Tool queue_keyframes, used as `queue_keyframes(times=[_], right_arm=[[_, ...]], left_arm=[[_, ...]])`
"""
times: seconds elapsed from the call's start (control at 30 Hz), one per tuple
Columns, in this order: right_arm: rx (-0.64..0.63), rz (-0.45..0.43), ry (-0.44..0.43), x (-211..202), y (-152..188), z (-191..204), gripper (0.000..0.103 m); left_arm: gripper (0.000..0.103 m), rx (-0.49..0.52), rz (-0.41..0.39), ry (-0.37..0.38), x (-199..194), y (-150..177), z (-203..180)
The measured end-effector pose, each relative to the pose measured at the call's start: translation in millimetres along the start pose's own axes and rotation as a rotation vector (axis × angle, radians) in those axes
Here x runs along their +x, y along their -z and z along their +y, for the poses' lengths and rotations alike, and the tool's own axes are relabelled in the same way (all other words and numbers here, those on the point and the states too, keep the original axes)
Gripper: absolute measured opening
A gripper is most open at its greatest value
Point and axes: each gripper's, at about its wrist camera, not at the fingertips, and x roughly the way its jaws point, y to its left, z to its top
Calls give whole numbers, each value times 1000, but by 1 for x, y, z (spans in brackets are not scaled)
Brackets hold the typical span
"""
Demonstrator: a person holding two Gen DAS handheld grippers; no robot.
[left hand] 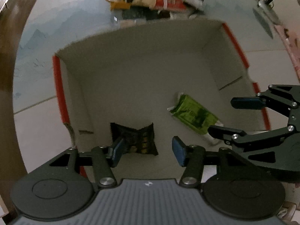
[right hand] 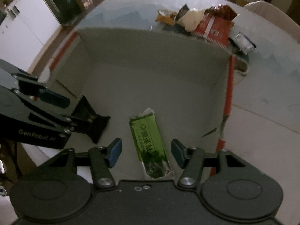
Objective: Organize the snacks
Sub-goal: 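Move both grippers back over the snack pile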
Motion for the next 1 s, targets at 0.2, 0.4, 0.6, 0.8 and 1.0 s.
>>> queue_keyframes(times=[0.2, 0.4, 0.6, 0.8, 1.0], right_arm=[[5, -84, 5, -41, -6, -2, 61], [25, -164, 44, -75, -21, -16, 65], [45, -232, 84, -101, -44, -45, 80], [97, -256, 95, -110, -71, -84, 93], [136, -259, 127, -99, -96, -122, 100]], left_arm=[[56, 20, -104, -3, -44, -1, -5], [57, 41, -187, -9, -74, -25, -17], [57, 27, -228, -16, -92, -62, -17], [73, -2, -264, -49, -96, -104, -11], [78, -62, -248, -49, -77, -144, 1]])
